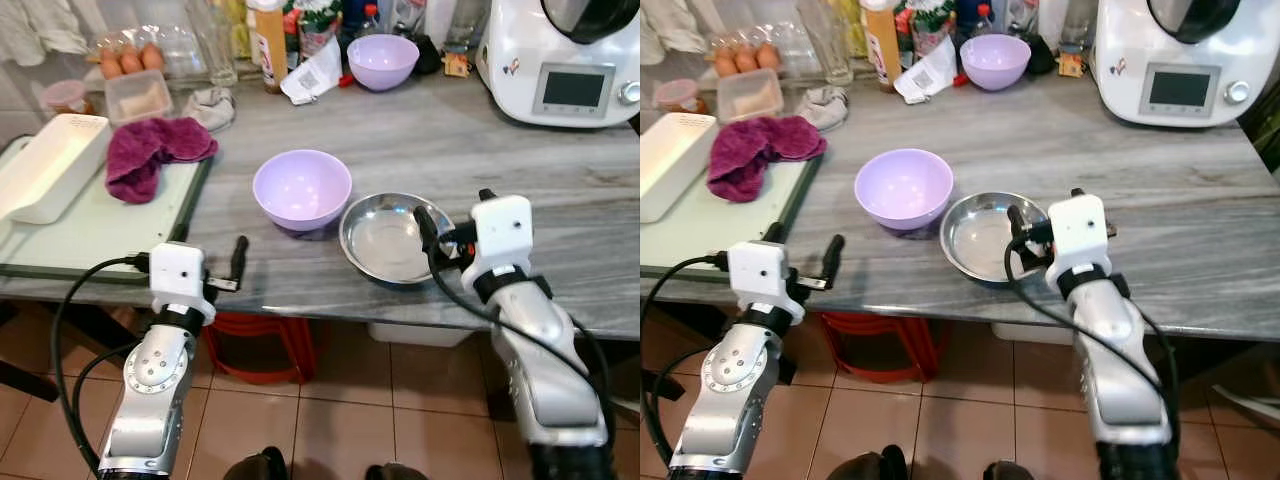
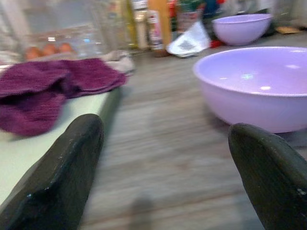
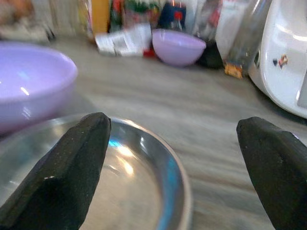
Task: Setting the table
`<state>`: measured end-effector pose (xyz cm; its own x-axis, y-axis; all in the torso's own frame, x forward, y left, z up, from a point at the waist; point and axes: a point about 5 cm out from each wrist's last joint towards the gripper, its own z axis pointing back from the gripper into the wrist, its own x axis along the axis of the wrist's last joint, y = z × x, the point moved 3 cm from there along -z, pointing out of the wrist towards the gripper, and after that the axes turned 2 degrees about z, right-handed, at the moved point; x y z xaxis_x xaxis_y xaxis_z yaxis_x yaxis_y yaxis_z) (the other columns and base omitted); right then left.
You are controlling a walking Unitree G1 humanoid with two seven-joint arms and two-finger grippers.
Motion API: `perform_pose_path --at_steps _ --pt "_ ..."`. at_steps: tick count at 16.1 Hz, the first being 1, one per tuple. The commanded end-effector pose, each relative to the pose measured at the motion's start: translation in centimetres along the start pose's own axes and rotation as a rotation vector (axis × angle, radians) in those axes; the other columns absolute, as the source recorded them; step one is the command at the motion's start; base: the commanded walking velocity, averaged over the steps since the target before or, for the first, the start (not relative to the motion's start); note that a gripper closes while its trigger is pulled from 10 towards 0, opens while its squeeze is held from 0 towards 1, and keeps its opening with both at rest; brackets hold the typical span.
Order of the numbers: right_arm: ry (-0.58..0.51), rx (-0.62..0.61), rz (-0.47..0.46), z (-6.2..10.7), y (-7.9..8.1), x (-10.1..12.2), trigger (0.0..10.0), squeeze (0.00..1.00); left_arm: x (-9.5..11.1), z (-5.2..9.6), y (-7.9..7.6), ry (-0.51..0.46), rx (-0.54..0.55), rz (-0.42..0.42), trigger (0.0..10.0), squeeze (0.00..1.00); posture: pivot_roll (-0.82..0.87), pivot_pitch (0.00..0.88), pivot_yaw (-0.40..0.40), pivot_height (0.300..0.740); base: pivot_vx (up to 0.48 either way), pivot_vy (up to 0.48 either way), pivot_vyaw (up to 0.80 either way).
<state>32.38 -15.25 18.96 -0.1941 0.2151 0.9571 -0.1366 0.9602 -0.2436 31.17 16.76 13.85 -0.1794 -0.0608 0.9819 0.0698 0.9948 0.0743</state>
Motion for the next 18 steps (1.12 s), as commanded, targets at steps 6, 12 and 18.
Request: perform_pose_path --at_steps 6,12,18 --pt "-0.014 -0.112 -0.062 3.3 1.2 -1.5 10.0 0.00 -1.7 1.9 2.3 0.065 0.129 -0.046 10.0 0.00 -0.13 0.095 0.059 0.740 0.000 0.000 0.00" --pt "0.068 -0.122 -0.100 4.2 0.8 -3.5 10.0 0.00 -2.3 2.9 2.8 0.091 0.164 -0.058 10.0 0.00 -0.12 0.109 0.040 0.740 0.000 0.000 -0.13" --pt "0.059 -0.110 -0.154 4.0 1.6 -3.1 10.0 0.00 -1.8 2.8 1.8 0.092 0.106 -0.067 10.0 0.00 -0.11 0.143 0.058 0.740 0.000 0.000 -0.40"
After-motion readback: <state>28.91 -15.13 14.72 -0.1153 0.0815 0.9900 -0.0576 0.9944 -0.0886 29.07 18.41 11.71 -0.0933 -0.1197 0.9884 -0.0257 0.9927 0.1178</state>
